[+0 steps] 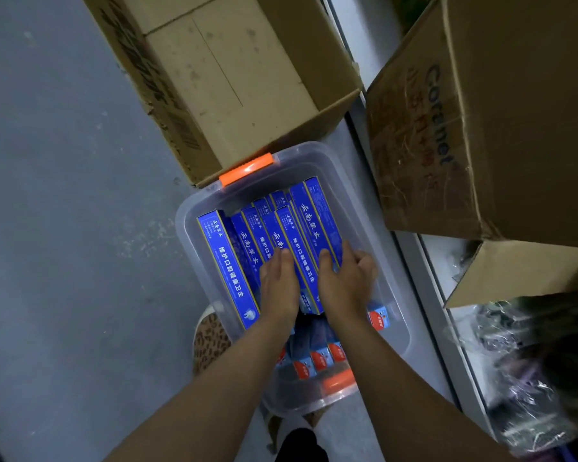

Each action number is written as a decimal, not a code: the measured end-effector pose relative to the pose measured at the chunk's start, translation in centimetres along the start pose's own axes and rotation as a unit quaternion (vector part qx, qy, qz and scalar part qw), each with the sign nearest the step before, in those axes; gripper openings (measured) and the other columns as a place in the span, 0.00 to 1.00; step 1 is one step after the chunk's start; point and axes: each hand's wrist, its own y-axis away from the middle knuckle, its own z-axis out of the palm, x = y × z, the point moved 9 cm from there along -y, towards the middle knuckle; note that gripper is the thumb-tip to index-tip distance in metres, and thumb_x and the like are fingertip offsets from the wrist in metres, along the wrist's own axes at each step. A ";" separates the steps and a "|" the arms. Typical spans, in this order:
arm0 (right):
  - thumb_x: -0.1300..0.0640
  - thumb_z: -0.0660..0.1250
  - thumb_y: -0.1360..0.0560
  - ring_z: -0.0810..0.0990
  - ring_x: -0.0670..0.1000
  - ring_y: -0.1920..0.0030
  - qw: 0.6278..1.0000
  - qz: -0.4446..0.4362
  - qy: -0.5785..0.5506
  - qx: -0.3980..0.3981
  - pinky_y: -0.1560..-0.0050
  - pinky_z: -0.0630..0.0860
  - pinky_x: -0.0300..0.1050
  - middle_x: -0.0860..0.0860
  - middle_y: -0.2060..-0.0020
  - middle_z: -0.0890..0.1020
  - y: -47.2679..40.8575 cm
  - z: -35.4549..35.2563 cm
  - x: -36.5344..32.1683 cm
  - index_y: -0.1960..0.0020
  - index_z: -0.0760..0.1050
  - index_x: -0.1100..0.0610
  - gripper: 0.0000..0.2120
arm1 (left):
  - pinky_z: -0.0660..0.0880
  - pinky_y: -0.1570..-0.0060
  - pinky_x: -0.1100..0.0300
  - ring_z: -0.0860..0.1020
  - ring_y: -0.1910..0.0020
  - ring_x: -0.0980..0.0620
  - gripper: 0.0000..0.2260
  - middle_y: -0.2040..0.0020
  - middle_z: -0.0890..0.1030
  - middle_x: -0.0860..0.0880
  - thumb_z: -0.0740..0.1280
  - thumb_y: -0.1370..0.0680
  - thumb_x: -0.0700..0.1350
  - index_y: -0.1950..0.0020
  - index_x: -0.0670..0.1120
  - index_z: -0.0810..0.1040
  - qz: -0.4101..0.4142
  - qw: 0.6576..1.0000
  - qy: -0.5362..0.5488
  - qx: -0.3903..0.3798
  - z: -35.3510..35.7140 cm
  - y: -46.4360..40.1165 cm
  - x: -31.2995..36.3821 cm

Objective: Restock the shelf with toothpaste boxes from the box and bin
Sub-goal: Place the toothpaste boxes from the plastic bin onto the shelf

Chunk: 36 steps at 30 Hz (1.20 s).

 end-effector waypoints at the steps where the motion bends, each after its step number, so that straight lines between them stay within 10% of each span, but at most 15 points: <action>1: 0.45 0.63 0.19 0.71 0.52 0.35 1.000 -0.001 -0.020 0.011 0.47 0.68 0.37 0.52 0.36 0.71 -0.1 -0.2 0.0 0.33 0.74 0.52 0.18 | 0.58 0.24 0.45 0.63 0.24 0.49 0.25 0.23 0.63 0.49 0.52 0.17 0.60 0.22 0.50 0.65 -0.002 1.000 0.002 0.002 0.2 -0.1 -0.1; 6: 0.40 0.66 0.22 0.80 0.48 0.40 0.976 0.051 -0.198 -0.078 0.37 0.77 0.51 0.46 0.39 0.81 1.0 2.6 1.7 0.33 0.74 0.46 0.20 | 0.66 0.28 0.43 0.73 0.31 0.46 0.39 0.28 0.72 0.45 0.52 0.30 0.73 0.30 0.48 0.75 -0.010 0.999 0.025 0.031 1.1 -0.5 -0.9; 13: 0.27 0.61 0.29 0.86 0.51 0.49 0.945 0.129 -0.287 -0.085 0.45 0.82 0.56 0.49 0.48 0.86 0.2 2.6 4.5 0.39 0.80 0.48 0.30 | 0.70 0.31 0.45 0.77 0.41 0.52 0.26 0.35 0.76 0.52 0.56 0.23 0.66 0.34 0.52 0.77 -0.052 0.990 0.122 0.046 0.8 -1.5 -0.9; 17: 0.25 0.61 0.32 0.86 0.52 0.50 0.932 0.142 -0.323 -0.088 0.47 0.83 0.58 0.51 0.48 0.86 -0.1 2.3 4.9 0.38 0.80 0.49 0.35 | 0.63 0.26 0.43 0.69 0.28 0.44 0.32 0.24 0.65 0.46 0.55 0.24 0.67 0.26 0.52 0.70 -0.095 0.989 0.100 0.050 1.5 -1.8 -0.9; 22: 0.36 0.62 0.20 0.87 0.53 0.50 0.925 0.130 -0.348 -0.084 0.46 0.83 0.58 0.52 0.49 0.86 -0.1 1.8 4.9 0.40 0.80 0.53 0.22 | 0.66 0.34 0.53 0.69 0.31 0.44 0.26 0.26 0.64 0.45 0.62 0.19 0.59 0.25 0.47 0.68 -0.062 0.994 0.039 0.087 1.7 -2.2 -0.5; 27: 0.46 0.65 0.19 0.87 0.51 0.50 0.920 0.105 -0.368 -0.080 0.50 0.83 0.52 0.50 0.51 0.87 -0.3 1.0 4.3 0.43 0.81 0.52 0.13 | 0.66 0.52 0.58 0.71 0.58 0.49 0.20 0.56 0.72 0.50 0.70 0.22 0.57 0.42 0.45 0.68 -0.067 0.990 0.079 0.100 1.8 -2.6 -1.2; 36: 0.60 0.73 0.25 0.86 0.52 0.52 0.938 0.092 -0.327 -0.073 0.48 0.83 0.52 0.52 0.50 0.87 -0.3 1.2 5.2 0.42 0.80 0.52 0.12 | 0.73 0.54 0.56 0.71 0.57 0.51 0.22 0.49 0.73 0.49 0.73 0.23 0.50 0.34 0.42 0.71 -0.078 0.989 0.114 0.052 1.5 -2.1 -0.7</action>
